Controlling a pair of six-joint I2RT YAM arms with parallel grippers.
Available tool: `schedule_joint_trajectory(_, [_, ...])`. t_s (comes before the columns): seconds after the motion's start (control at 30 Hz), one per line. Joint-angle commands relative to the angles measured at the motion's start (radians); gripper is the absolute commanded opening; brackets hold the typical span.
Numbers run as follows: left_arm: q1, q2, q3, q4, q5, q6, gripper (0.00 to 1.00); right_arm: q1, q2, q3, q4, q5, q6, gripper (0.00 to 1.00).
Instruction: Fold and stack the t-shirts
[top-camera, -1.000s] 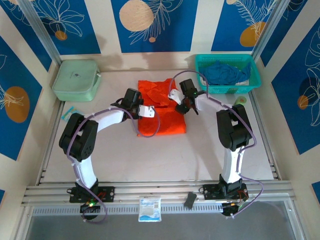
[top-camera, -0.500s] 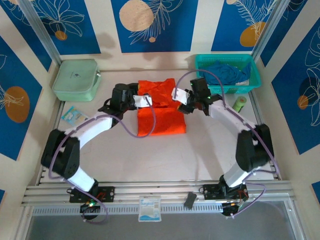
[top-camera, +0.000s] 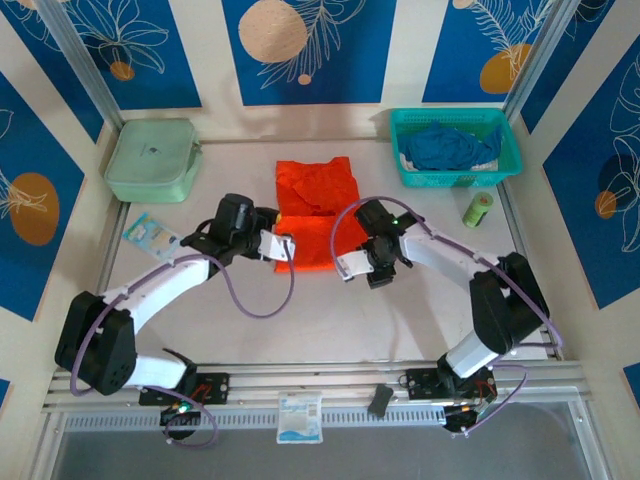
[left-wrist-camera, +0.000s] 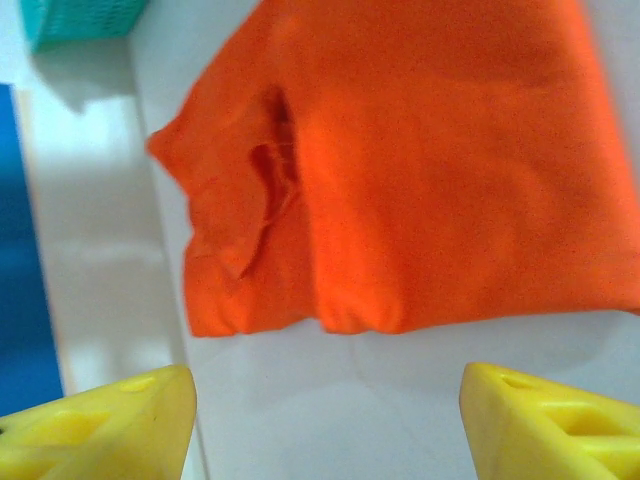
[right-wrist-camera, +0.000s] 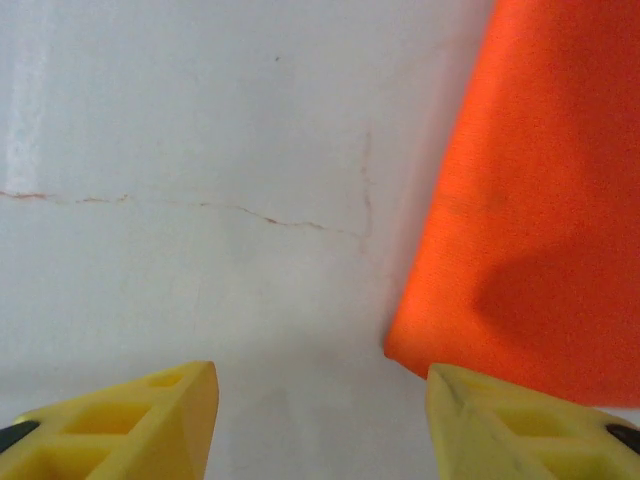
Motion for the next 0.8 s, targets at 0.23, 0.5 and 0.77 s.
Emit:
schedule_joint_trajectory(0.23, [-0.043, 0.038, -0.033, -0.080, 0.013, 0.084, 0.70, -0.013, 0.099, 0.021, 0.037, 0.051, -0.065, 0.57])
schedule_joint_trajectory(0.5, [-0.065, 0.075, -0.030, -0.120, 0.005, 0.110, 0.69, -0.030, 0.156, 0.049, 0.062, 0.053, -0.082, 0.57])
schedule_joint_trajectory(0.77, [-0.094, 0.137, 0.014, -0.248, 0.007, 0.123, 0.63, -0.041, 0.224, 0.095, 0.060, 0.045, -0.092, 0.56])
